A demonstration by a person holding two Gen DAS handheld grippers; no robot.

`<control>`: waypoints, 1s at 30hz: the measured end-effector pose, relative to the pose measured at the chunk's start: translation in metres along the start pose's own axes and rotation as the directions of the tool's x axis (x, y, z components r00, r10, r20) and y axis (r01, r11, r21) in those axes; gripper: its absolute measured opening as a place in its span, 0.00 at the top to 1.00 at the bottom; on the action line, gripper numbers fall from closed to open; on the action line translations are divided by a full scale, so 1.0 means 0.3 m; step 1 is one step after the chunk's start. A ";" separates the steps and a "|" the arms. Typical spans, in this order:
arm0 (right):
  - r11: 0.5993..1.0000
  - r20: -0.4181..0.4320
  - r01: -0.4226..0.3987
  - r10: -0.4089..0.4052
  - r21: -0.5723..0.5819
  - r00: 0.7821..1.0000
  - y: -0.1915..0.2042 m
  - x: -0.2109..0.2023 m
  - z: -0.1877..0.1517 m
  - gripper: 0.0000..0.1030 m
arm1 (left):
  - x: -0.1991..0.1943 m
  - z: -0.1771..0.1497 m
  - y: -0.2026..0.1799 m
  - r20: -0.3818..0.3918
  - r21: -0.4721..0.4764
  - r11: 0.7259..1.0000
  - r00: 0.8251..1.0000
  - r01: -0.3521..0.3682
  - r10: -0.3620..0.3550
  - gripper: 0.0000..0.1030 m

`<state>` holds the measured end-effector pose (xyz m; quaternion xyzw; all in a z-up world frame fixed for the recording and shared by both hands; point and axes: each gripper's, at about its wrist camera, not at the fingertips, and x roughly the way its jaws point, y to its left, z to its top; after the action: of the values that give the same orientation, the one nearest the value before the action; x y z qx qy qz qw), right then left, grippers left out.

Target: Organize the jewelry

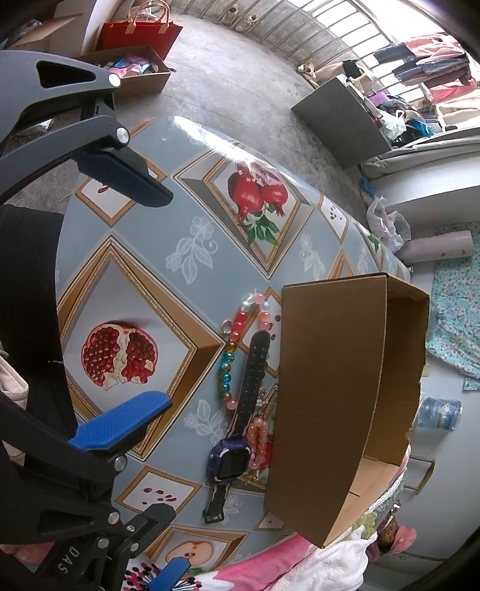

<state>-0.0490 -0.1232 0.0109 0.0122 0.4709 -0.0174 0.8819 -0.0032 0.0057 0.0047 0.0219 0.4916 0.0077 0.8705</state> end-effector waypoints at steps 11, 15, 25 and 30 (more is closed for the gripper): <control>1.000 0.002 -0.013 0.013 -0.001 1.000 -0.004 0.003 0.008 0.07 | 0.001 0.005 -0.007 -0.003 0.004 1.000 1.000 -0.009 0.009 0.04; 1.000 0.016 -0.019 0.019 -0.004 1.000 -0.019 0.009 0.017 0.07 | 0.017 0.009 0.002 -0.008 -0.005 1.000 1.000 0.003 -0.003 0.04; 0.998 0.083 -0.048 0.050 -0.029 0.995 -0.084 0.028 0.028 0.07 | 0.069 0.036 0.088 0.096 -0.049 0.987 0.984 0.152 -0.147 0.04; 0.995 0.087 -0.085 0.090 -0.061 0.992 -0.099 0.051 0.043 0.07 | 0.076 0.049 0.132 0.193 -0.063 0.954 0.942 0.291 -0.275 0.04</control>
<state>-0.0311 -0.1536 0.0051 0.0071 0.4304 0.0342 0.9020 0.0213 0.0456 -0.0054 -0.0880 0.4072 -0.0974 0.9038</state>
